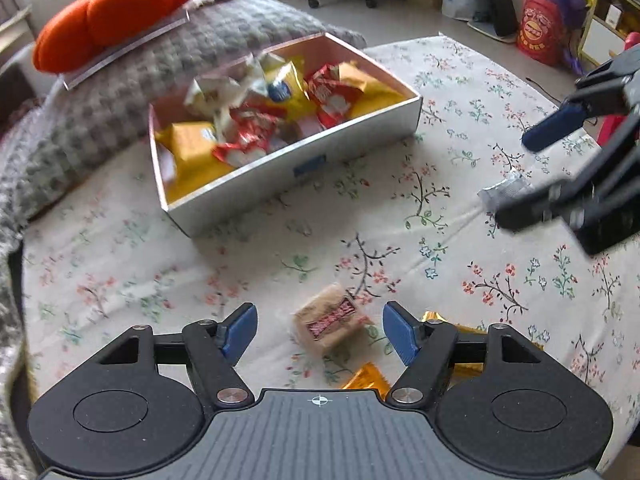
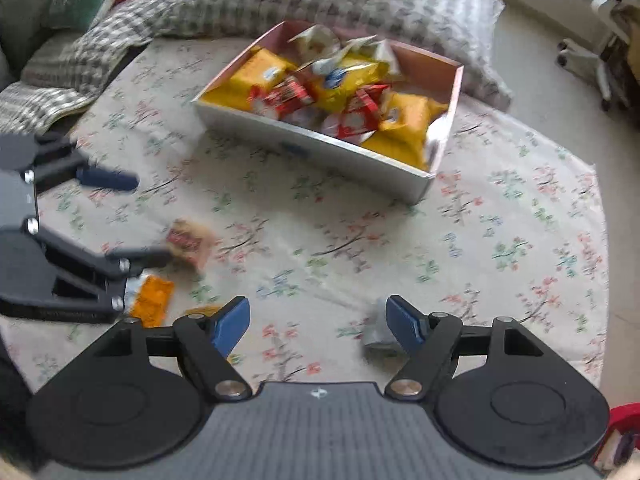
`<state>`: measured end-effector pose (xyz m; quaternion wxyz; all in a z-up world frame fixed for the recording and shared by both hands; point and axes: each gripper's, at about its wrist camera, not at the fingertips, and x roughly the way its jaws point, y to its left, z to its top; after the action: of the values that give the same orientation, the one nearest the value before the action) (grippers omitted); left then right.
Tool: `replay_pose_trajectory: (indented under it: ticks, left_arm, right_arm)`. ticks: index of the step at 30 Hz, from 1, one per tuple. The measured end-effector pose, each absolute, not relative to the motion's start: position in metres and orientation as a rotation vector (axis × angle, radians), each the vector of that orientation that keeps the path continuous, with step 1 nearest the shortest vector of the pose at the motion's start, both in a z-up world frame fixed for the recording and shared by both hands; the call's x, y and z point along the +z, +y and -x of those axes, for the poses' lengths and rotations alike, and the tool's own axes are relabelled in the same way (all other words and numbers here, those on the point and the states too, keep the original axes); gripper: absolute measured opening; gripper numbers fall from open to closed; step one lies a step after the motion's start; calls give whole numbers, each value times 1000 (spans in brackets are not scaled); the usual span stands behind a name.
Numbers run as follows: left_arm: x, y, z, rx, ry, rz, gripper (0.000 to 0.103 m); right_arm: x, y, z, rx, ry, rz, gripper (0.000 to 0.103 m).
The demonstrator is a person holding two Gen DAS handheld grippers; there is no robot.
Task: Organize snacks
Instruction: 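Grasp the silver foil packet with the right tool while the left tool grasps the brown cake packet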
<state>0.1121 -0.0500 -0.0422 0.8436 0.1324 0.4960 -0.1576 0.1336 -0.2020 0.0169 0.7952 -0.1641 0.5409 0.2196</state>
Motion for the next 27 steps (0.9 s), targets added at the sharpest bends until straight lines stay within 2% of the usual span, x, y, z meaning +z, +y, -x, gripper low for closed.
replay_pose_trajectory:
  ticks: [10, 16, 21, 22, 23, 24, 25, 27]
  left_arm:
    - [-68, -30, -137, -206, 1183, -44, 75]
    - [-77, -27, -140, -185, 1213, 27, 75]
    - [-83, -29, -142, -169, 1206, 22, 82]
    - [-85, -30, -143, -163, 1192, 8, 81]
    - [-85, -33, -142, -162, 1179, -16, 78]
    - [-85, -34, -142, -165, 1171, -33, 62]
    - [-82, -36, -141, -172, 1156, -48, 50]
    - [-78, -31, -145, -183, 1155, -20, 46]
  right_arm:
    - [-14, -245, -165, 228, 1282, 112, 72]
    - [-29, -247, -168, 188, 1294, 134, 71]
    - [-39, -251, -173, 163, 1314, 152, 70]
    - [-41, -252, -174, 160, 1315, 156, 67]
    - [-39, -252, -173, 161, 1319, 156, 64]
    - [-43, -251, -174, 169, 1332, 151, 57]
    - [-43, -250, -172, 175, 1321, 152, 43]
    - [-38, -246, -171, 208, 1324, 145, 34]
